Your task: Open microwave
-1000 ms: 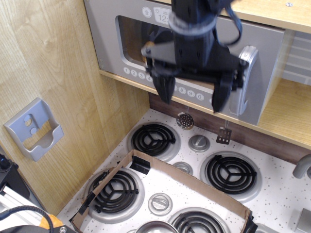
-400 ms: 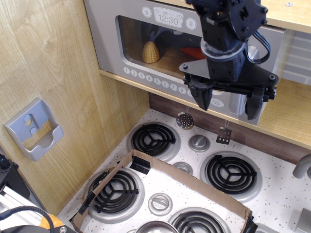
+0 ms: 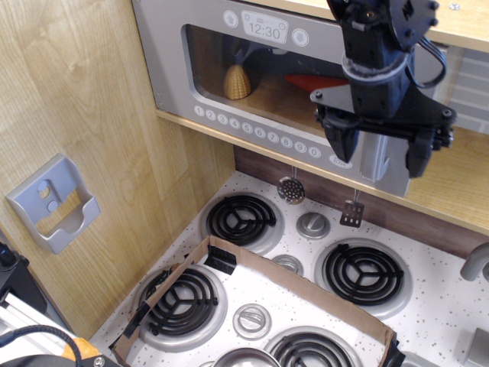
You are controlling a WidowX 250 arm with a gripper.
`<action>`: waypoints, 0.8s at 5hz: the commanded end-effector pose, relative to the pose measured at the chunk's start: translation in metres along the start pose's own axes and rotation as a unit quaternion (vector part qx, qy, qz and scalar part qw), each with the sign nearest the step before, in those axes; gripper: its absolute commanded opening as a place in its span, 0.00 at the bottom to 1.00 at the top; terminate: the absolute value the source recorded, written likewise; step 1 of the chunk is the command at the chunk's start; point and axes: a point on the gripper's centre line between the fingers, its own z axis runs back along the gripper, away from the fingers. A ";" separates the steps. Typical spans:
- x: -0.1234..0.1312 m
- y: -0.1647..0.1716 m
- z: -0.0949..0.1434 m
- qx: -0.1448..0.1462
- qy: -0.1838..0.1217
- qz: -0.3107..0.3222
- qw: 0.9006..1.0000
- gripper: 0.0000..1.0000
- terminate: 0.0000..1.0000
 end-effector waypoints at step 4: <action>0.021 -0.003 0.008 0.028 0.007 -0.018 0.999 0.00 0.00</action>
